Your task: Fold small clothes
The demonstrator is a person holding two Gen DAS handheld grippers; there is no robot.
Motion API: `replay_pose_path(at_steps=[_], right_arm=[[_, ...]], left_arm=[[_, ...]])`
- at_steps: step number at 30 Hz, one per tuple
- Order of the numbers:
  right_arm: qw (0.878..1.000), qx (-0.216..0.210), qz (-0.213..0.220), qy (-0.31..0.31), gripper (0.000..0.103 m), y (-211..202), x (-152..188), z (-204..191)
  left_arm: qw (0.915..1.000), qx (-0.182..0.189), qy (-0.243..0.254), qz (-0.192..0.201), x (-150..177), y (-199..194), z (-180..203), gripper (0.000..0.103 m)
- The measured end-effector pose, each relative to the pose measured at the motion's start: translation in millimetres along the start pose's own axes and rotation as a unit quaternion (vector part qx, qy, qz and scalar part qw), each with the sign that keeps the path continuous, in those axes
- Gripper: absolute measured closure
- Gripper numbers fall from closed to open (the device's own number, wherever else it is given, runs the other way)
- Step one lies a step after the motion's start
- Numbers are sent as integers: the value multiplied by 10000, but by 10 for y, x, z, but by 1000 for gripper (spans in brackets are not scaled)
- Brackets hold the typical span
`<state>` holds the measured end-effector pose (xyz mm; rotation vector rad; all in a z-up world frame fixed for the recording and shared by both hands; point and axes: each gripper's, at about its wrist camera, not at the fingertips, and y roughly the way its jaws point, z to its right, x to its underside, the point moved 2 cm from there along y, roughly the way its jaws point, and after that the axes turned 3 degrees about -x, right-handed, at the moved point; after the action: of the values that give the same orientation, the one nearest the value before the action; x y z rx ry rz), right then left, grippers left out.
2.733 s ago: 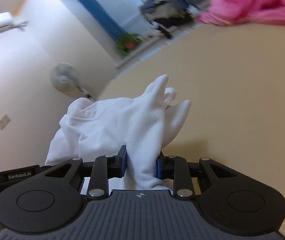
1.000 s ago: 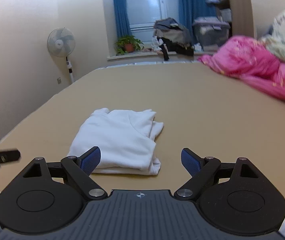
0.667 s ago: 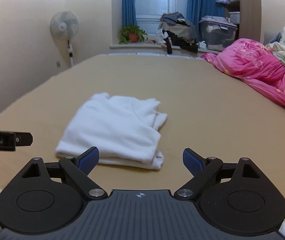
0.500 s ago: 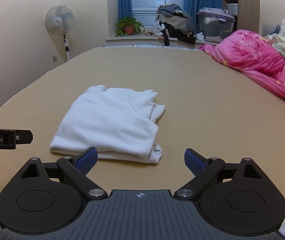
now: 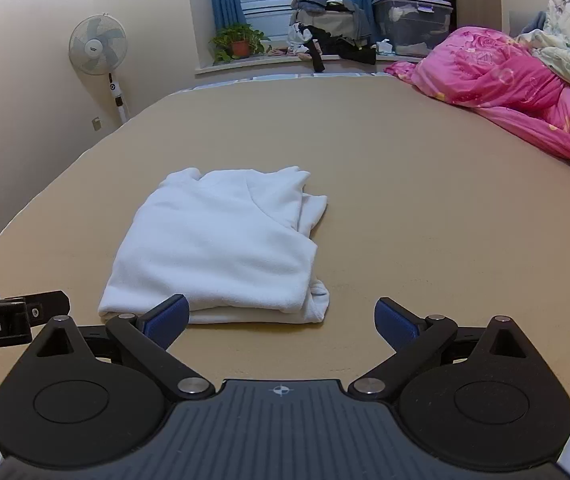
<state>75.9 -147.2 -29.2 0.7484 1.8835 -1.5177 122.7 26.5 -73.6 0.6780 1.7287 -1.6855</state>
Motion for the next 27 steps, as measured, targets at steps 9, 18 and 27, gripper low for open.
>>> replay_pose_path(at_steps=[9, 18, 27], right_arm=[[9998, 30, 87, -196, 3, -16, 27, -45], [9995, -52, 156, -283, 3, -38, 22, -90], [9991, -122, 215, -354, 1, -52, 18, -137]], left_arm=[[9998, 120, 86, 121, 17, -40, 26, 1], [9997, 131, 165, 142, 31, -39, 51, 1], [9995, 193, 185, 162, 13, -22, 43, 1]])
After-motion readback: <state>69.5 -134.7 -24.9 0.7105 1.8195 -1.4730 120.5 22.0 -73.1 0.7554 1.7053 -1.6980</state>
